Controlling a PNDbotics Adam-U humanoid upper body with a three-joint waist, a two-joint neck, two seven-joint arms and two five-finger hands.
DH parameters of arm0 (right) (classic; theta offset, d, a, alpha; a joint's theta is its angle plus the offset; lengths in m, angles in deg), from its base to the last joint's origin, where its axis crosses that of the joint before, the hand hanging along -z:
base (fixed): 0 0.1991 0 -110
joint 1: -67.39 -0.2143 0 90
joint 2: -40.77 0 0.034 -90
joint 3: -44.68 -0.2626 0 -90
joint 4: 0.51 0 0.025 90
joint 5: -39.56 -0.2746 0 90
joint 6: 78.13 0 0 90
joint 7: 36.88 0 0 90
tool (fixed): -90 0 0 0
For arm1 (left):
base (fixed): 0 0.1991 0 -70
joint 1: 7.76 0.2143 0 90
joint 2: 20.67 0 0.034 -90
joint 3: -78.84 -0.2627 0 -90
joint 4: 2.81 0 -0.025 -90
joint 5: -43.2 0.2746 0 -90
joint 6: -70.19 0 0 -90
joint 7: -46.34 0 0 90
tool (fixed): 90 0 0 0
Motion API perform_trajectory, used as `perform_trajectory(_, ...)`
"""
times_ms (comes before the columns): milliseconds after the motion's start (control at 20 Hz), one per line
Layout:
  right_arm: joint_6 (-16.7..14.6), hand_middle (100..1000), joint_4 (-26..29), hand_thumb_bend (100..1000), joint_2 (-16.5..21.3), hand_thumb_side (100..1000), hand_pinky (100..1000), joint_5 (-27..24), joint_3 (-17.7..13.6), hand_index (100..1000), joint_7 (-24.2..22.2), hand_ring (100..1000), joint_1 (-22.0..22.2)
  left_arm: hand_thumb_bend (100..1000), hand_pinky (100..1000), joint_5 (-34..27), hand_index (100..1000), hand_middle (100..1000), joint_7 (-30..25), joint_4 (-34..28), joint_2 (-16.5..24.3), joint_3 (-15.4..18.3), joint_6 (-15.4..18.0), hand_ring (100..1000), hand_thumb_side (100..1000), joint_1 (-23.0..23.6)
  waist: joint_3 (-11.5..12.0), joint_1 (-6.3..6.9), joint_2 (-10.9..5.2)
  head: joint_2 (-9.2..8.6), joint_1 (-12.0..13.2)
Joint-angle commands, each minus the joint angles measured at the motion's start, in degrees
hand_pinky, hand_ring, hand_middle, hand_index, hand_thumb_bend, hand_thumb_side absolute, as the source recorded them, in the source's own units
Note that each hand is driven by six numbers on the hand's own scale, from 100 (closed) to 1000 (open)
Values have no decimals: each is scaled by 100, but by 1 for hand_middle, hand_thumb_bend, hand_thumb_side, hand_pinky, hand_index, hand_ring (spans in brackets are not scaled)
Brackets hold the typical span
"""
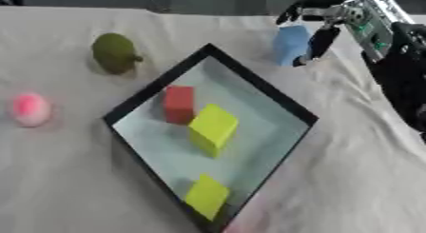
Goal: Pick up objects on the table and place them in the box.
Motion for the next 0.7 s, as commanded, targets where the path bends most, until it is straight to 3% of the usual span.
perform_trajectory(50,-4,883,-1,514,188,158,892,106,-83,909,-65,917,-96,308,790,-39,817,799,-31,-149,76,1,5,839,645,-107,29,-72,-4,-110,-43)
perform_trajectory(250,62,828,-76,483,170,129,878,167,-131,896,-28,868,-86,307,790,-41,816,799,-48,-156,69,-15,1,839,646,-139,56,-75,32,-140,-87)
perform_trajectory(300,104,770,-97,452,166,100,854,168,-152,866,16,812,-84,308,790,-41,816,800,-54,-157,68,-20,0,839,647,-143,58,-75,37,-144,-88)
perform_trajectory(700,388,626,-48,355,178,100,777,-183,-217,729,749,668,-56,306,791,-25,812,800,-90,-147,85,-42,-13,840,649,-125,25,-88,15,-142,-94)
